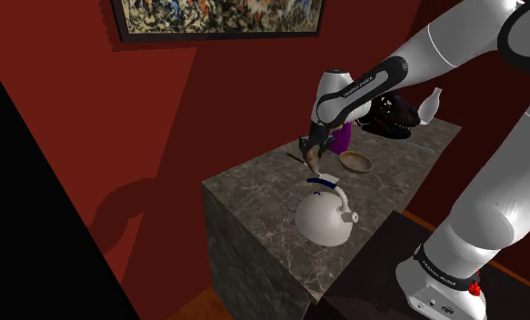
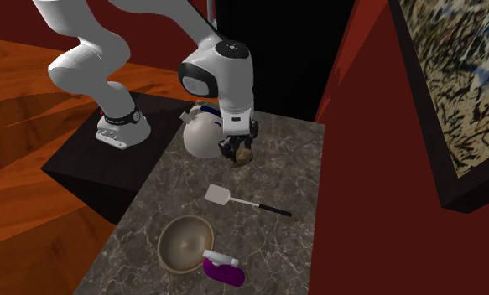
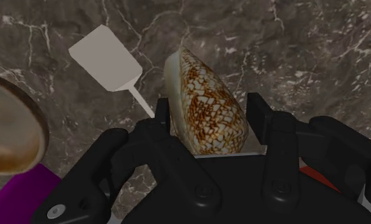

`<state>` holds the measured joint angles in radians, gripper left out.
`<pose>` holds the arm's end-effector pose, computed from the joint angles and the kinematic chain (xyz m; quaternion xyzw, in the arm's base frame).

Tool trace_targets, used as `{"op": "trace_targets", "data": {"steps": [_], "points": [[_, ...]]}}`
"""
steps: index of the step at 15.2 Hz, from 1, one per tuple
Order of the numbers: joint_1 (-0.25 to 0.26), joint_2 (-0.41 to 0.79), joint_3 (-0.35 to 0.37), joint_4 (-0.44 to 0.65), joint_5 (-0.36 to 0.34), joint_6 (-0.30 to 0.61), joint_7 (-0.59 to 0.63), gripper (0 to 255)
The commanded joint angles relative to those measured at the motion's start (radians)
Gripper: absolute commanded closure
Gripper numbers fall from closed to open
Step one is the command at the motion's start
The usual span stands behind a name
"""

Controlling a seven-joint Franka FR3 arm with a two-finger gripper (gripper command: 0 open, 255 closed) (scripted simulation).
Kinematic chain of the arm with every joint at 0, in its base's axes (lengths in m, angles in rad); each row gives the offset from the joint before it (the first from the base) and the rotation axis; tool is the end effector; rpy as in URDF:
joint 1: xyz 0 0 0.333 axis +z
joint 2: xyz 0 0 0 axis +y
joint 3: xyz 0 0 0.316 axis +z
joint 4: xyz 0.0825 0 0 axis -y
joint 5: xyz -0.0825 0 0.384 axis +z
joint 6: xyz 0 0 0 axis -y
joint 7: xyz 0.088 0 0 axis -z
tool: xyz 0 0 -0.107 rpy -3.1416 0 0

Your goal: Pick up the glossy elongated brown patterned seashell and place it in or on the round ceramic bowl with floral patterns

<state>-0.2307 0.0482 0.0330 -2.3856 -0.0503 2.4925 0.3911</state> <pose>0.4943 -0.0987 0.3049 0.9619 -0.2713 0.0307 0.0121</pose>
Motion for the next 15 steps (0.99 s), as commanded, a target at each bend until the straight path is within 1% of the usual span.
{"op": "trace_targets", "data": {"steps": [1,8,15], "points": [[-0.027,-0.020,-0.023,-0.028,0.008,0.010,-0.059,255],[-0.124,-0.035,-0.114,-0.049,0.029,0.020,-0.262,255],[-0.220,-0.004,-0.202,-0.011,0.060,0.014,-0.471,255]]}}
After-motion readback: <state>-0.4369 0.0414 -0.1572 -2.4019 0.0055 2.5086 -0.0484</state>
